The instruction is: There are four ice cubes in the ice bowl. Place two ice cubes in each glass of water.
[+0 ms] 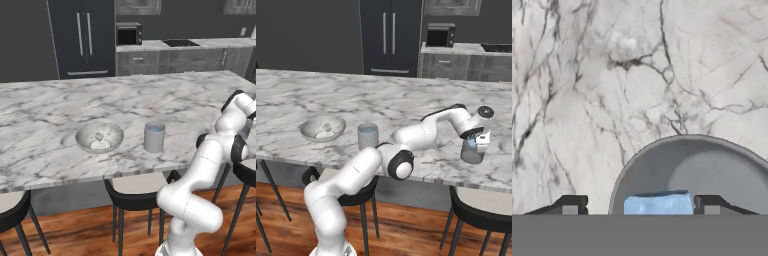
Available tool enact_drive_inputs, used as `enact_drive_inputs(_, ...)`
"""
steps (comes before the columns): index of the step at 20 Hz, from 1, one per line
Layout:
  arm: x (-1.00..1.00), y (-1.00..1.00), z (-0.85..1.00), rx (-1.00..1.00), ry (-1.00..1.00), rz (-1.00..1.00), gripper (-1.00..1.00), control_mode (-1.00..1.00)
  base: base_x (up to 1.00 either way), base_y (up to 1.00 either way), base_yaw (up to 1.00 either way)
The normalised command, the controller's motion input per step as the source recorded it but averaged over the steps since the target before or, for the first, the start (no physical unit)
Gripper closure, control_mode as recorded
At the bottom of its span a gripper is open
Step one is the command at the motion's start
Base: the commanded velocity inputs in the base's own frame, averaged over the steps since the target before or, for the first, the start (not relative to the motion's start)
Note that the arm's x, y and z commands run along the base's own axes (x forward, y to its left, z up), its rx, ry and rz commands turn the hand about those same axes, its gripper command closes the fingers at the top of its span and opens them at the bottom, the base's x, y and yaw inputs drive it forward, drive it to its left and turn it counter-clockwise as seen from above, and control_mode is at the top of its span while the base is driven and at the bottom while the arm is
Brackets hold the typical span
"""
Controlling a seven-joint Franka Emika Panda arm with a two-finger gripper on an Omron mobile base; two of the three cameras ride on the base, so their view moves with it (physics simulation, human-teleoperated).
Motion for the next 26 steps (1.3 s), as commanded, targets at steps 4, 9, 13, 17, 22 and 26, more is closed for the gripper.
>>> enact_drive_inputs(4,0.26,-0.03,-0.05,0.0,-0.01,0.0,-1.0,-1.0,0.0,0.0,0.0)
enact_drive_inputs(9,-0.69,-0.02,0.25,0.0,-0.54,0.03,-1.0,-1.0,0.0,0.0,0.0)
enact_drive_inputs(13,-1.0,0.71,-0.4,-0.01,-0.59,0.0,-1.0,-1.0,0.0,0.0,0.0)
enact_drive_inputs(17,-0.78,1.0,-0.33,-0.01,0.16,0.0,-1.0,-1.0,0.0,0.0,0.0)
enact_drive_inputs(22,-0.46,1.0,0.0,-0.09,0.6,0.04,-1.0,-1.0,0.0,0.0,0.0)
enact_drive_inputs(26,-0.5,1.0,-0.3,-0.25,0.07,0.2,-1.0,-1.0,0.0,0.0,0.0)
